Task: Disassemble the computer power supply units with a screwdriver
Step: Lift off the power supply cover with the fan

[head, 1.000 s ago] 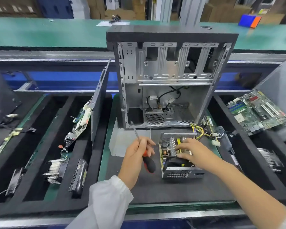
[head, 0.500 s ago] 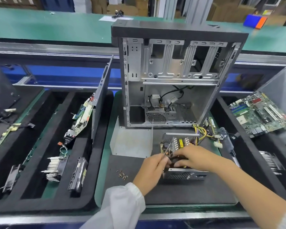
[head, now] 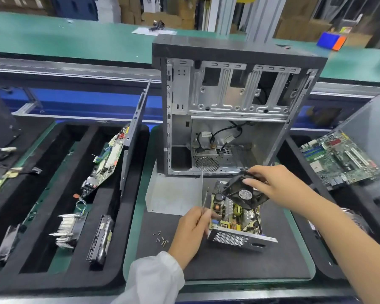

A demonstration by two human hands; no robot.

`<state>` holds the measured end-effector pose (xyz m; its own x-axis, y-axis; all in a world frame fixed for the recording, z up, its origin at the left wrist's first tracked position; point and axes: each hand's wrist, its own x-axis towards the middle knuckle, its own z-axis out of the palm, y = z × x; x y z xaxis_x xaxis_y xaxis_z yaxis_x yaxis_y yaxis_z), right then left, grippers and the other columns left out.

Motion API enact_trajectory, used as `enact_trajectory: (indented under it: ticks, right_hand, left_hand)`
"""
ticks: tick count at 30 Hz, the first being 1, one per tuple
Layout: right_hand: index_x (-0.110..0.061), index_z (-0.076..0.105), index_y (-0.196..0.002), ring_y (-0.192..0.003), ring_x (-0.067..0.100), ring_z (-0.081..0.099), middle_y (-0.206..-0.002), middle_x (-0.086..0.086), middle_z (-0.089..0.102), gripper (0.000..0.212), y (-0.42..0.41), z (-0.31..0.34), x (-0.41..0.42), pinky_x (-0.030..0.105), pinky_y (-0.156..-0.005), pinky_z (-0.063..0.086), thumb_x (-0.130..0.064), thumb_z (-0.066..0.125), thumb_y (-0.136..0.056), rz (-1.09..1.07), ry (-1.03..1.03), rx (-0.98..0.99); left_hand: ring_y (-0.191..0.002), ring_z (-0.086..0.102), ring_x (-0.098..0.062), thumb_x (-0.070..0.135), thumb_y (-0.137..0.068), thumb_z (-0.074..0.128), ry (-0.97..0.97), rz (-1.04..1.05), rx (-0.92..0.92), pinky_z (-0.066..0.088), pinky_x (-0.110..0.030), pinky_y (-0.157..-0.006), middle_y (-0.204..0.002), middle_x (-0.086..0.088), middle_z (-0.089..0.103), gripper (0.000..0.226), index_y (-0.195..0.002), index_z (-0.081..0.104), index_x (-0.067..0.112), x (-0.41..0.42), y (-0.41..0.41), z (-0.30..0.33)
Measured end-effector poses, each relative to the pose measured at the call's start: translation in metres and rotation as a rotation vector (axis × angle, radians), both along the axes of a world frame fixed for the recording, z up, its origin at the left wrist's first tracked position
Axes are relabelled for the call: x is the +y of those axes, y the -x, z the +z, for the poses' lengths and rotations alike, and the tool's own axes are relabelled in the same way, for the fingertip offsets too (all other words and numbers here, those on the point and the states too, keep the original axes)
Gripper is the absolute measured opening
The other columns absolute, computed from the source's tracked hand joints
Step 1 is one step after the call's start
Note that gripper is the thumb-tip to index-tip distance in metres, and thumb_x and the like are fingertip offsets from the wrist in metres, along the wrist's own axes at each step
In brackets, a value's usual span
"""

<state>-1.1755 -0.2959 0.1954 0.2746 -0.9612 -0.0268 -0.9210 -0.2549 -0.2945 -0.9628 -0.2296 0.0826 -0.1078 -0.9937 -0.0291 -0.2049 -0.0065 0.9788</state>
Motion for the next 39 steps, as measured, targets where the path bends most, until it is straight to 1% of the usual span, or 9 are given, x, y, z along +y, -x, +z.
enact_trajectory:
  ticks: [5,11,17,20,26,30,34,36,39]
  right_hand:
    - [-0.012,0.064,-0.114,-0.101,0.019,0.064,-0.108,0.004,0.071,0.033,0.024,0.002,-0.001,0.031,-0.086,0.049,-0.037,0.057,-0.093,-0.153,-0.07,-0.059]
    - [-0.004,0.061,-0.102,-0.092,0.031,0.066,-0.094,0.015,0.071,0.034,0.053,-0.01,0.0,0.047,-0.084,0.051,-0.037,0.058,-0.093,-0.223,-0.09,0.071]
    - [-0.01,0.057,-0.101,-0.09,0.032,0.062,-0.095,0.012,0.069,0.031,0.066,-0.026,0.004,0.04,-0.076,0.051,-0.04,0.055,-0.094,-0.274,-0.102,0.189]
    - [-0.005,0.062,-0.102,-0.095,0.031,0.063,-0.096,0.013,0.071,0.029,0.073,-0.038,0.007,0.038,-0.08,0.048,-0.032,0.059,-0.094,-0.356,0.034,-0.123]
    - [-0.01,0.062,-0.119,-0.099,0.012,0.055,-0.107,-0.001,0.063,0.032,0.043,-0.065,-0.006,0.021,-0.081,0.034,-0.031,0.05,-0.099,-0.316,-0.097,-0.423]
    - [-0.021,0.055,-0.076,-0.074,0.012,0.048,-0.077,-0.006,0.052,0.029,0.032,-0.08,-0.014,0.03,-0.074,0.034,-0.031,0.043,-0.101,-0.316,-0.089,-0.418]
    - [-0.019,0.058,-0.118,-0.092,0.021,0.056,-0.107,0.004,0.053,0.032,0.039,-0.09,-0.006,0.039,-0.078,0.049,-0.04,0.045,-0.099,-0.444,0.066,-0.299]
    - [-0.02,0.061,-0.093,-0.079,0.017,0.056,-0.089,-0.002,0.058,0.015,0.053,-0.101,0.01,0.03,-0.064,0.046,-0.033,0.052,-0.097,-0.517,0.125,-0.335]
    - [-0.021,0.064,-0.074,-0.072,0.012,0.057,-0.072,-0.007,0.063,0.015,0.073,-0.13,0.034,0.015,-0.06,0.042,-0.019,0.066,-0.088,-0.4,-0.301,-0.32]
  left_hand:
    - [-0.069,0.054,0.002,0.018,-0.092,0.066,-0.05,-0.109,-0.065,0.044,-0.012,-0.07,-0.079,0.011,0.065,0.007,-0.093,0.071,0.023,-0.002,0.004,-0.003]
    - [-0.076,0.06,-0.001,0.014,-0.084,0.074,-0.079,-0.078,-0.137,0.044,-0.009,-0.071,-0.087,0.003,0.07,0.013,-0.078,0.07,0.024,-0.006,0.011,-0.009]
    - [-0.067,0.059,-0.001,0.013,-0.083,0.075,-0.114,-0.112,-0.173,0.047,-0.013,-0.067,-0.084,0.003,0.073,0.022,-0.07,0.066,0.028,-0.013,0.011,-0.011]
    - [-0.062,0.055,-0.007,0.015,-0.081,0.078,-0.149,-0.143,-0.165,0.052,-0.028,-0.069,-0.084,-0.004,0.074,0.02,-0.068,0.067,0.025,-0.019,0.01,-0.01]
    - [-0.052,0.043,0.0,0.031,-0.072,0.085,-0.136,-0.187,-0.273,0.034,-0.011,-0.052,-0.056,0.009,0.057,0.024,-0.063,0.068,0.017,-0.034,0.016,-0.006]
    - [-0.05,0.044,0.0,0.026,-0.074,0.084,-0.192,-0.213,-0.231,0.035,-0.011,-0.051,-0.051,0.013,0.056,0.022,-0.069,0.071,0.009,-0.037,0.018,-0.011]
    - [-0.041,0.037,-0.004,0.026,-0.078,0.081,-0.247,-0.224,-0.188,0.03,-0.014,-0.044,-0.045,0.009,0.051,0.022,-0.072,0.07,0.008,-0.037,0.017,-0.015]
    - [-0.039,0.036,-0.008,0.026,-0.079,0.08,-0.277,-0.234,-0.171,0.029,-0.016,-0.042,-0.043,0.007,0.049,0.022,-0.071,0.068,0.01,-0.037,0.016,-0.016]
    - [-0.037,0.036,-0.011,0.03,-0.08,0.079,-0.296,-0.254,-0.18,0.029,-0.017,-0.042,-0.041,0.006,0.047,0.026,-0.072,0.068,0.008,-0.037,0.015,-0.017]
